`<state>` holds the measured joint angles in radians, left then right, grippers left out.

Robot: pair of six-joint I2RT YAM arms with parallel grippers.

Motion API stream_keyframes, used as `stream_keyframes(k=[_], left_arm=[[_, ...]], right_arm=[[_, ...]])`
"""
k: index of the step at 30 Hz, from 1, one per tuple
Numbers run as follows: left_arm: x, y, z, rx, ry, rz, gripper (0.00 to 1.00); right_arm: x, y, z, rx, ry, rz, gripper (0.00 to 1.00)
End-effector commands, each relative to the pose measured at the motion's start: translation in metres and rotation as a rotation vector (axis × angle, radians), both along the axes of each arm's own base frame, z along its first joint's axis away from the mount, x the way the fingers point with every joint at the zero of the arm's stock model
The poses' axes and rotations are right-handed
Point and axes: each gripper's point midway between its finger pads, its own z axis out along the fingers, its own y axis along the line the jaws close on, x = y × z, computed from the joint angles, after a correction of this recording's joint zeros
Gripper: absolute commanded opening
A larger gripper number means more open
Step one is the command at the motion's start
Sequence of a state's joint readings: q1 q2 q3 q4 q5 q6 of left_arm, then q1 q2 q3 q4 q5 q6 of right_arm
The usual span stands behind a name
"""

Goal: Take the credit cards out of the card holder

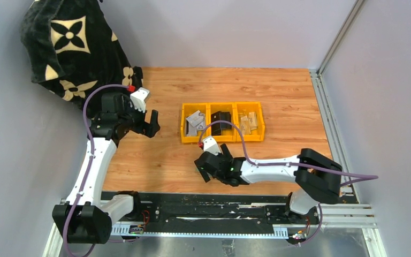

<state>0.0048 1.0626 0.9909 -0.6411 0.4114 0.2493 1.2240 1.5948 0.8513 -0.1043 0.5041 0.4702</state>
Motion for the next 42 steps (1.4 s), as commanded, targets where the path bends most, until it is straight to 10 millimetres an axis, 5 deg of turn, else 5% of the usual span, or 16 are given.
stream_keyframes(k=[1, 12, 25, 42], left_arm=[[0.0, -0.003, 0.011, -0.026, -0.004, -0.007, 1.0], [-0.004, -0.004, 0.013, -0.028, -0.007, -0.017, 1.0], [-0.014, -0.007, 0.013, -0.038, 0.022, -0.034, 1.0], [-0.016, -0.012, 0.024, -0.075, 0.014, -0.029, 1.0]], right_arm=[[-0.01, -0.023, 0.006, -0.017, -0.006, 0.004, 0.95], [-0.003, 0.0, 0.035, 0.042, -0.027, 0.031, 0.77], [0.025, -0.008, 0.002, -0.099, -0.031, -0.154, 0.65], [0.018, -0.015, -0.019, -0.066, 0.016, -0.216, 0.36]])
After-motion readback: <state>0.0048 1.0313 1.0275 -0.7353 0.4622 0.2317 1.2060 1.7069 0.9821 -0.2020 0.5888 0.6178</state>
